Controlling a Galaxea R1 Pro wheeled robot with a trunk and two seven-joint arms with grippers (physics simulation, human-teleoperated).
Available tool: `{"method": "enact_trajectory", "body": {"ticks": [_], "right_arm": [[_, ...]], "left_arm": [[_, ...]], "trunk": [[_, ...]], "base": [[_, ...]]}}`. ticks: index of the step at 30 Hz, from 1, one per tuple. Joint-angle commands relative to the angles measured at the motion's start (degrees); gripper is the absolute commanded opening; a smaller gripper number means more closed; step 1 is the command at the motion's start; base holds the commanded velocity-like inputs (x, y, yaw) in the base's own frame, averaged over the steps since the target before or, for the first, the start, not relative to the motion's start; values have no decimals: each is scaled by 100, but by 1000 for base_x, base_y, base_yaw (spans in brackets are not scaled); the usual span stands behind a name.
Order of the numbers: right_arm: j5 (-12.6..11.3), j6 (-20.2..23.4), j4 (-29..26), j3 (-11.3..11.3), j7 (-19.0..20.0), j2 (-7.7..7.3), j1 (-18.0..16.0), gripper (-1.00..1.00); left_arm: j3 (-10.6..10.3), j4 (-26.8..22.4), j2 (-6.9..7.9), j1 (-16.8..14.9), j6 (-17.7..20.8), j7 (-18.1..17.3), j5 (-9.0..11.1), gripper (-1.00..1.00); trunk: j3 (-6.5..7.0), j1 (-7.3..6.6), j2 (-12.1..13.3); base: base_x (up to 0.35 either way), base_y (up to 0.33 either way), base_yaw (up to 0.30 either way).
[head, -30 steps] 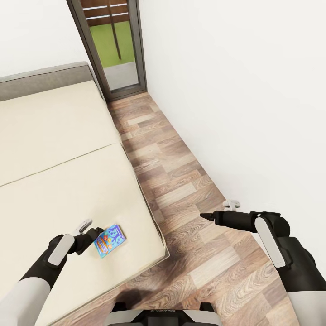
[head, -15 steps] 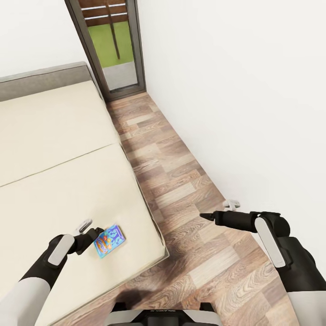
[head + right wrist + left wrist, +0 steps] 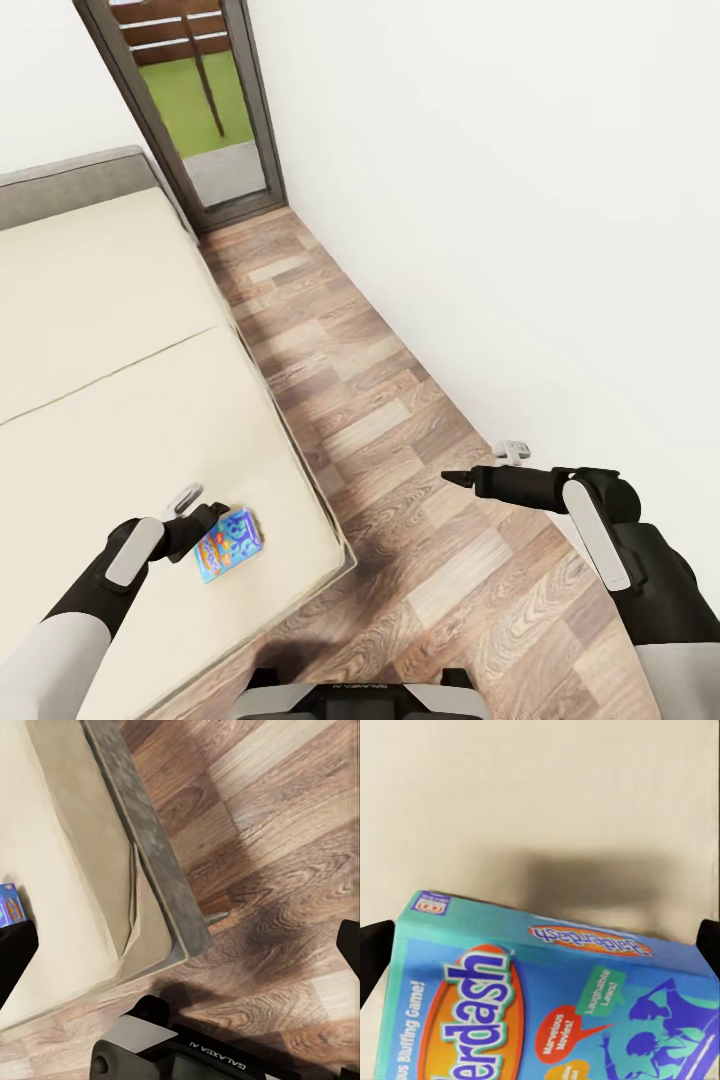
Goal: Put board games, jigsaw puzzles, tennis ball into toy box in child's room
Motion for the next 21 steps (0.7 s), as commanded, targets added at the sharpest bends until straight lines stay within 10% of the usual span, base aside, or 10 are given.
{"method": "enact_trajectory", "body": {"ticks": [1, 21], "right_arm": [[61, 13, -2, 3, 58, -4, -5, 100], [61, 13, -2, 3, 58, -4, -5, 100]], "left_arm": [[8, -12, 0, 1, 23, 50, 65, 100], [24, -12, 3, 3, 23, 48, 78, 100]], "trunk": [[-4, 1, -3], [-4, 1, -3]], "base": [[0, 0, -165], [-6, -2, -49]]}}
